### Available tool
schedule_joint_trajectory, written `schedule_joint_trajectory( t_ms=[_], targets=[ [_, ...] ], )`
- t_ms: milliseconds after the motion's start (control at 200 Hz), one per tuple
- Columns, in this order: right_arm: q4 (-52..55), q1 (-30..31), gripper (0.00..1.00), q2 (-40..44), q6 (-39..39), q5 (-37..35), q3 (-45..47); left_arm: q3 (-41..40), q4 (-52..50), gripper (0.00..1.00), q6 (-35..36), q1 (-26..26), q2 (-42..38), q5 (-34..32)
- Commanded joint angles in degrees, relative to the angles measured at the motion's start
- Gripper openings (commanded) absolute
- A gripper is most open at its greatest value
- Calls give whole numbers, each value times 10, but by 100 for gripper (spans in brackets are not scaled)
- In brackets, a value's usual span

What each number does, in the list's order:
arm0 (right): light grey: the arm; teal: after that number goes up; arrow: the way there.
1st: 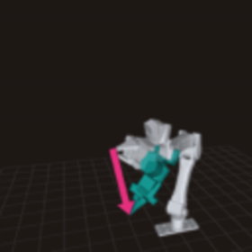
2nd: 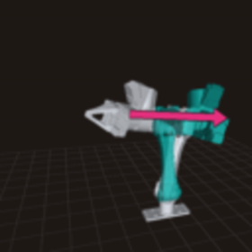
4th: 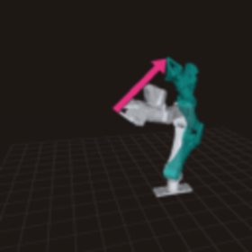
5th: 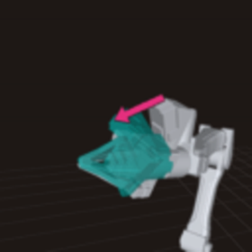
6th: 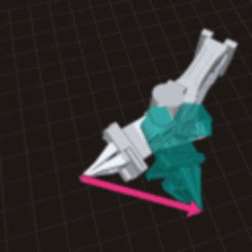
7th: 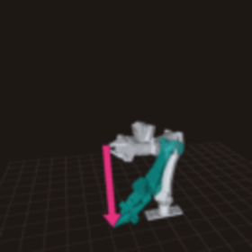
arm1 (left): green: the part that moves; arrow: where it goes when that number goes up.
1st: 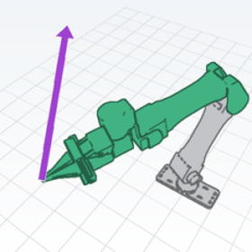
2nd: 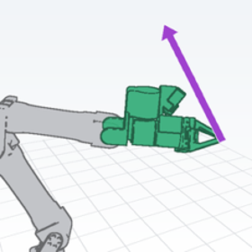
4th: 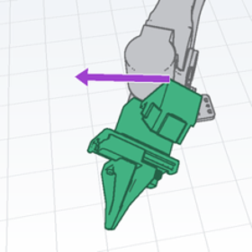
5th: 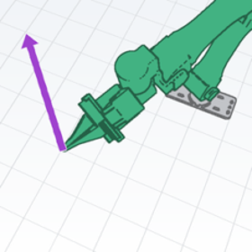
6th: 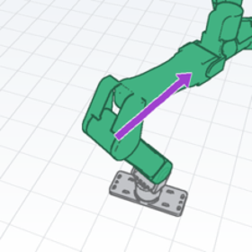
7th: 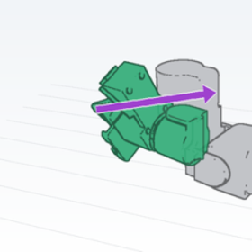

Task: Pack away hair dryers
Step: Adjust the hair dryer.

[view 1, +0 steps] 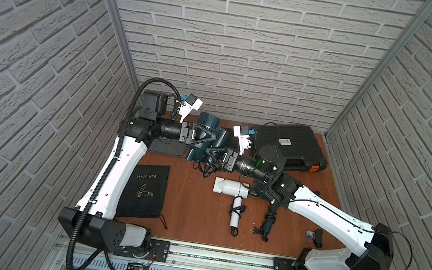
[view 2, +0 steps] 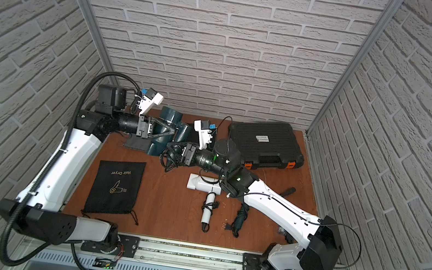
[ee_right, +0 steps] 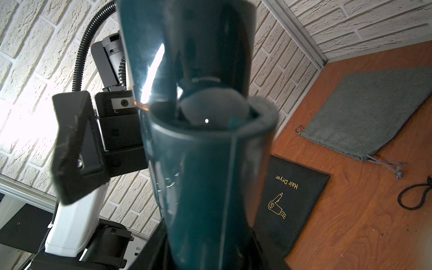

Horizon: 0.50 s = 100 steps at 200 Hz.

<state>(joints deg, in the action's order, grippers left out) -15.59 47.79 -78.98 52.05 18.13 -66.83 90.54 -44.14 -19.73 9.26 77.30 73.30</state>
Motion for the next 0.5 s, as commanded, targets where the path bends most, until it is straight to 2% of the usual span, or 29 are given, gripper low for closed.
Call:
schedule_joint_trajectory(
  t_ms=[0, 245, 345, 400, 445, 495],
  targets=[
    [-36, -5, 3, 33, -6, -26, 13, 20, -4, 98, 14, -18, -11, -2],
    [-66, -29, 3, 53, 15, -35, 55, -6, 55, 98, -20, -60, -43, -24],
    [-51, -36, 3, 60, 8, -33, 52, -10, 40, 98, -10, -75, -51, -39],
    [-36, -40, 3, 65, 4, -36, 51, 7, -32, 98, 48, -92, -50, -72],
    [-23, -45, 3, 72, 0, -36, 51, 38, -132, 98, 149, -100, -46, -120],
    [-5, -51, 3, 77, -2, -34, 51, 65, -232, 98, 254, -100, -42, -207]
  ],
)
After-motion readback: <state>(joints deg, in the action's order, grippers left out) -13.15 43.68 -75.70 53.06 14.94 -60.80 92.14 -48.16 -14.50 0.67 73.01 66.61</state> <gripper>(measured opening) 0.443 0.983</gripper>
